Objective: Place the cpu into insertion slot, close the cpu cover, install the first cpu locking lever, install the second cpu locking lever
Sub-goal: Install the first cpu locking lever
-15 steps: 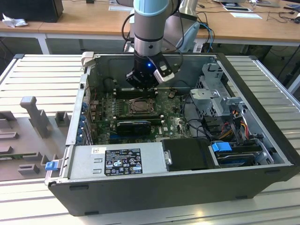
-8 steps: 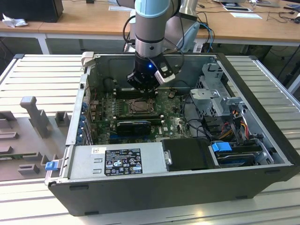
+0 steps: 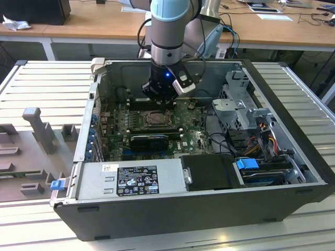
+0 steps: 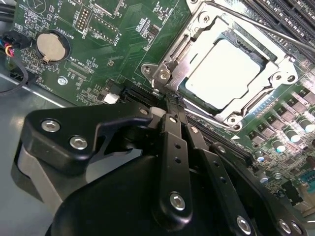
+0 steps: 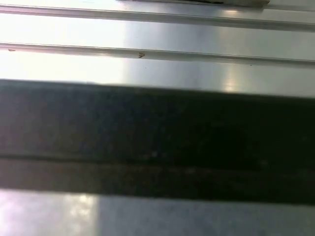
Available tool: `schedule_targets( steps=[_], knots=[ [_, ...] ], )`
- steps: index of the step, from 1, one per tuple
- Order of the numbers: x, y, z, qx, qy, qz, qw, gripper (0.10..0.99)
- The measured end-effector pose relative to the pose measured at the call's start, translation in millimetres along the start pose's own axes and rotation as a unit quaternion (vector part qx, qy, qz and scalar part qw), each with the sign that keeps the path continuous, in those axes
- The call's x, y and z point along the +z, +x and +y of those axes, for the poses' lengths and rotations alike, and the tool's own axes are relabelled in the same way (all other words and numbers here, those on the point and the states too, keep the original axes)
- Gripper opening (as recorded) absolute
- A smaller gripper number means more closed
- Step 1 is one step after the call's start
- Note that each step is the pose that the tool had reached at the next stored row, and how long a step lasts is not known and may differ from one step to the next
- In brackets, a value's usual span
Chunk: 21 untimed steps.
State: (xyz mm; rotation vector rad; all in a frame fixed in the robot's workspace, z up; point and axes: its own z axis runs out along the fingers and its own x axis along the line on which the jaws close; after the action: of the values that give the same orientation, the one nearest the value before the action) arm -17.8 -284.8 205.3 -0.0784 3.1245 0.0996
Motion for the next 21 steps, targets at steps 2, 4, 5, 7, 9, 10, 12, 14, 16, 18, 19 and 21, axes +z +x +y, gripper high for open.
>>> schedule_targets(
  steps=[2,4,5,7,9,10,12,14,16,18,19,21],
  knots=[
    [0.3,0.0,0.0,0.0,0.0019,0.0001,1.0,0.106],
    [1.1,0.0,-0.1,0.0,0.0055,0.0004,1.0,0.106],
    [1.6,0.0,-0.1,0.0,0.007,0.0004,1.0,0.106],
    [2.7,0.0,-0.1,0.0,0.0083,0.0004,1.0,0.106],
    [3.6,0.0,-0.3,0.0,0.0081,0.0005,1.0,0.106],
    [3.8,0.0,-0.4,0.0,0.0066,0.0005,1.0,0.106],
    [4.7,-0.1,-0.4,0.0,0.0012,0.0002,1.0,0.106],
    [2.4,-0.4,0.1,0.0,-0.0017,-0.0005,1.0,0.106],
    [-4.2,-0.3,0.2,0.0,-0.001,0.0,1.0,0.106],
    [-14.6,-0.5,0.9,0.0,0.0007,0.0002,1.0,0.106],
    [-14.5,-0.5,0.9,0.0,0.0005,0.0,1.0,0.106],
    [-14.7,-0.4,-0.2,0.0,0.0007,0.0001,1.0,0.106]
  ],
)
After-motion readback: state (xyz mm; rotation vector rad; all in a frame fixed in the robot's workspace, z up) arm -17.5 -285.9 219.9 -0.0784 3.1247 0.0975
